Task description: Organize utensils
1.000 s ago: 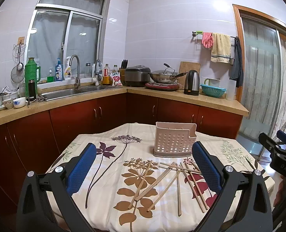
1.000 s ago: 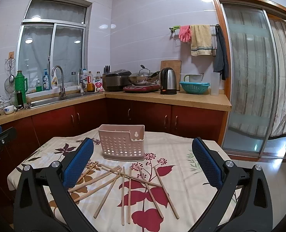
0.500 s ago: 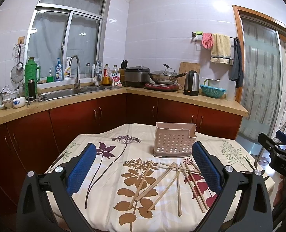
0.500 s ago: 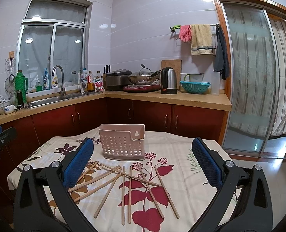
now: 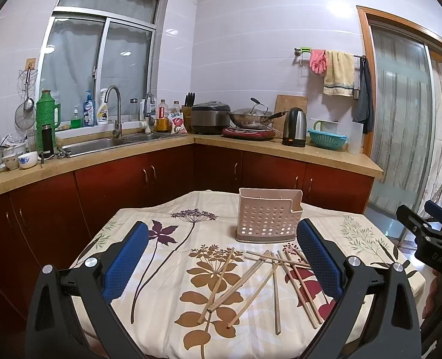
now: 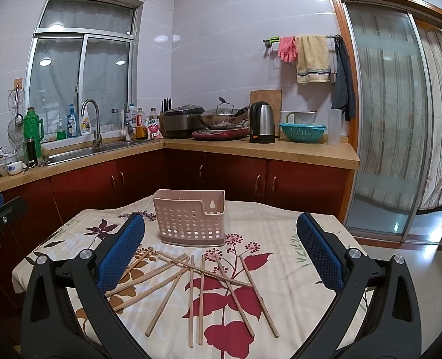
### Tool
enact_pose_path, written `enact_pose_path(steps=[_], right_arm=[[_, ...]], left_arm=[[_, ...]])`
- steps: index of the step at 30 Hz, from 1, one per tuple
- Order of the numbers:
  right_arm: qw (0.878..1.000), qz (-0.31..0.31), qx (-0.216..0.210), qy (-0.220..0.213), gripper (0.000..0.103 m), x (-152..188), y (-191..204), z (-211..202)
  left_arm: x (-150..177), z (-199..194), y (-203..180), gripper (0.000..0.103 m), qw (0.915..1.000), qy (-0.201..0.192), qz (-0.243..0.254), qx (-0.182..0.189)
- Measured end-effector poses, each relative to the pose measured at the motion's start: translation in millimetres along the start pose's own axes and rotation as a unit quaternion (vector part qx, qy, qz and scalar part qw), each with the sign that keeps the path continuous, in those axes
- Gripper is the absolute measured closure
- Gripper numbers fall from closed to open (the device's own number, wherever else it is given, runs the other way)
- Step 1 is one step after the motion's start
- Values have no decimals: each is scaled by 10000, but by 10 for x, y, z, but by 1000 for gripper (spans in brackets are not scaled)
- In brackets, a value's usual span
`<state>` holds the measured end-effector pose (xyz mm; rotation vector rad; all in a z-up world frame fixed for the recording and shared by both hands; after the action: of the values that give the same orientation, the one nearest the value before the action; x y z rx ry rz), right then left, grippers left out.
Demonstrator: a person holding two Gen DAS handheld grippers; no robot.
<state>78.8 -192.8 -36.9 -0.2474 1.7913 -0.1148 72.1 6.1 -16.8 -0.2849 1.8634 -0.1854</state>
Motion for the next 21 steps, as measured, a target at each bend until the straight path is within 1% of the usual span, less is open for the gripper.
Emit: enact_pose_path(steps=[6, 12, 17, 21], right_arm=[[10000, 1, -38, 68, 4, 61, 15, 56], [9996, -10, -116, 267, 4, 238, 32, 201], [9987, -23, -197, 471, 4, 475, 44, 382], [9973, -6, -296, 675, 4, 732, 43, 579]], left_arm=[[47, 75, 13, 7, 10000, 75, 11, 18], [192, 242, 65, 7, 9997, 234, -12, -18], [366, 429, 122, 7, 9990, 434, -47, -52], [509, 590, 172, 7, 9983, 566, -50, -87]])
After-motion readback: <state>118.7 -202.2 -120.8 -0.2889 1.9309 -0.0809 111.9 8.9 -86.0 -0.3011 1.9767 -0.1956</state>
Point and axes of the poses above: each gripper's, at about its wrist camera, not at the fingertips, and z roughly the way its jaws point, y to its left, x to its underside, the point moved 10 cm from there along z, roughly the way its jaws point, and after that the axes turned 14 degrees about -z, right-handed, at the moved point
